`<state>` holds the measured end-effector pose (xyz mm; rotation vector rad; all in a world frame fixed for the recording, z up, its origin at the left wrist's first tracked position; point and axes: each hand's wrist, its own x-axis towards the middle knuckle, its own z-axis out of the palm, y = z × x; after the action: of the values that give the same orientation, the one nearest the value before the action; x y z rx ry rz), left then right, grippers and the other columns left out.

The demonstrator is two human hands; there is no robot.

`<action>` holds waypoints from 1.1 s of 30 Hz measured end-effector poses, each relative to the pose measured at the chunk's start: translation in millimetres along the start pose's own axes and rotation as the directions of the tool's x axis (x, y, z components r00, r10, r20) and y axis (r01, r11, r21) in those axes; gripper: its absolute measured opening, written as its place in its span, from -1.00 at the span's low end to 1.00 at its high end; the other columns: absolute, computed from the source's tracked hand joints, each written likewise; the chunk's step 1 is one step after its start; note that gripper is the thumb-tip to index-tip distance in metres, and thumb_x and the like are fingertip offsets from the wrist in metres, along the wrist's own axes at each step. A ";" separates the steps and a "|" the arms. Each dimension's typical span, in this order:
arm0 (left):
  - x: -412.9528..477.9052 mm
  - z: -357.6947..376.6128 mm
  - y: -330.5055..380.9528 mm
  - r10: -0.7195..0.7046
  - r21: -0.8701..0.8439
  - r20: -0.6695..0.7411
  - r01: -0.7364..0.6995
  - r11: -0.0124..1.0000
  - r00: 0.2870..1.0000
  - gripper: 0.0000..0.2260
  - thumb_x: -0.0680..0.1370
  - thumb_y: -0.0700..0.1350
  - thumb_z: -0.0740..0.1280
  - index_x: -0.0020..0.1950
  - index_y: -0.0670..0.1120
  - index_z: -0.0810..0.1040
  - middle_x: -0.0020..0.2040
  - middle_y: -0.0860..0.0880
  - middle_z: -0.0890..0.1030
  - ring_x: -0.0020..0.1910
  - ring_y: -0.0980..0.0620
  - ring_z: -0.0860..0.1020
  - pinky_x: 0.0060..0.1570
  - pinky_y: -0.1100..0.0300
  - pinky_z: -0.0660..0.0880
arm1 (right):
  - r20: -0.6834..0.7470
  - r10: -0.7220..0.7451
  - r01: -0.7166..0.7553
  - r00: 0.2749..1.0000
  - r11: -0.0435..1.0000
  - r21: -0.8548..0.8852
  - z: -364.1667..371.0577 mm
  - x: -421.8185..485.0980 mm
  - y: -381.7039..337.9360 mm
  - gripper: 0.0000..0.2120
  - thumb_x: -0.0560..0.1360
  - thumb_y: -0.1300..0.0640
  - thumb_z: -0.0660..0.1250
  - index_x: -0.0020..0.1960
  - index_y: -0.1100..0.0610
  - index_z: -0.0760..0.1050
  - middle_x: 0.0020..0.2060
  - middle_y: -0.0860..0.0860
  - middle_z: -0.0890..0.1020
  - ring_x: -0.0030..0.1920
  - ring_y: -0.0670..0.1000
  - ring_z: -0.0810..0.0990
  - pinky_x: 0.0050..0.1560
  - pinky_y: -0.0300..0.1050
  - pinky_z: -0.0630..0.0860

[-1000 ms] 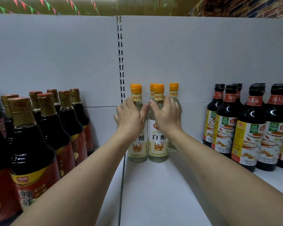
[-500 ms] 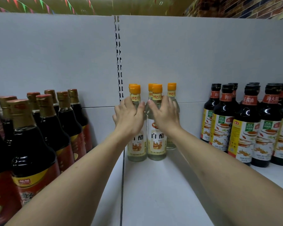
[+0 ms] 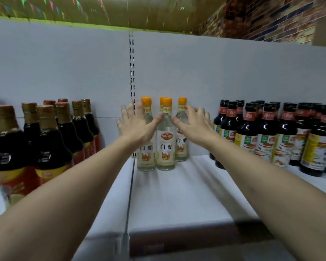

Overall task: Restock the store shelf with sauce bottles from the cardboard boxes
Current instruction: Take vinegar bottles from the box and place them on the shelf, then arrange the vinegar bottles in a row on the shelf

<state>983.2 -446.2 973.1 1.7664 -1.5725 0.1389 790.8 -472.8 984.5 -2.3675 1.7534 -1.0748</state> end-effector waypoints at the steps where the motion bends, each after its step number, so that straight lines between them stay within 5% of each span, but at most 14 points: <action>1: -8.8 -6.7 3.0 0.031 0.035 -0.004 -0.030 0.999 1.000 -0.10 0.53 0.53 -0.03 0.68 0.07 -0.23 0.70 -0.05 -0.21 0.66 -0.11 -0.24 0.60 -0.26 -0.15 | 0.028 -0.022 0.023 0.999 1.000 -0.020 -5.1 -4.1 1.3 -0.21 0.53 -0.50 0.10 0.57 -0.02 0.18 0.51 0.14 0.26 0.51 0.22 0.20 0.46 0.24 0.24; 6: -56.0 -57.6 18.7 0.228 0.311 -0.038 -0.205 0.928 0.973 -0.18 0.56 0.49 -0.04 0.69 0.12 -0.21 0.69 0.01 -0.27 0.64 -0.05 -0.34 0.61 -0.14 -0.25 | 0.099 -0.158 0.161 0.982 0.987 -0.022 -18.1 -24.3 -18.6 -0.06 0.49 -0.51 0.17 0.68 -0.07 -0.07 0.67 0.10 -0.09 0.65 0.20 -0.12 0.57 0.27 0.01; 12: -120.5 -135.1 2.1 0.147 0.487 -0.142 -0.060 0.871 0.979 -0.19 0.57 0.47 0.02 0.70 0.12 -0.14 0.70 0.02 -0.22 0.65 -0.06 -0.30 0.61 -0.19 -0.21 | 0.126 -0.449 0.448 0.884 0.893 0.039 -11.1 -63.5 -90.8 0.02 0.47 -0.45 0.30 0.68 -0.08 -0.17 0.66 0.09 -0.24 0.64 0.16 -0.32 0.59 0.17 -0.26; 24: -299.3 -317.5 -136.2 -0.158 0.618 -0.386 0.382 0.687 0.909 -0.21 0.58 0.49 -0.01 0.70 0.13 -0.10 0.71 -0.02 -0.16 0.67 -0.09 -0.25 0.60 -0.17 -0.19 | 0.098 -0.798 0.775 0.594 0.601 0.197 23.4 -190.1 -329.9 0.06 0.43 -0.47 0.31 0.68 -0.04 -0.12 0.66 0.08 -0.20 0.64 0.17 -0.28 0.62 0.22 -0.18; 33: -460.3 -480.4 -278.8 -0.491 0.535 -0.518 0.713 0.453 0.700 -0.20 0.56 0.49 -0.01 0.69 0.15 -0.09 0.71 -0.08 -0.12 0.67 -0.16 -0.15 0.59 -0.24 -0.03 | 0.168 -0.920 0.841 0.353 0.391 0.374 92.4 -347.3 -564.5 0.03 0.44 -0.52 0.24 0.68 -0.09 -0.15 0.67 0.05 -0.21 0.64 0.20 -0.27 0.61 0.26 -0.12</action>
<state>1308.5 196.9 940.0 2.6707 -0.5509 0.7001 1265.9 -2.4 953.9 -3.0700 0.0278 -0.6579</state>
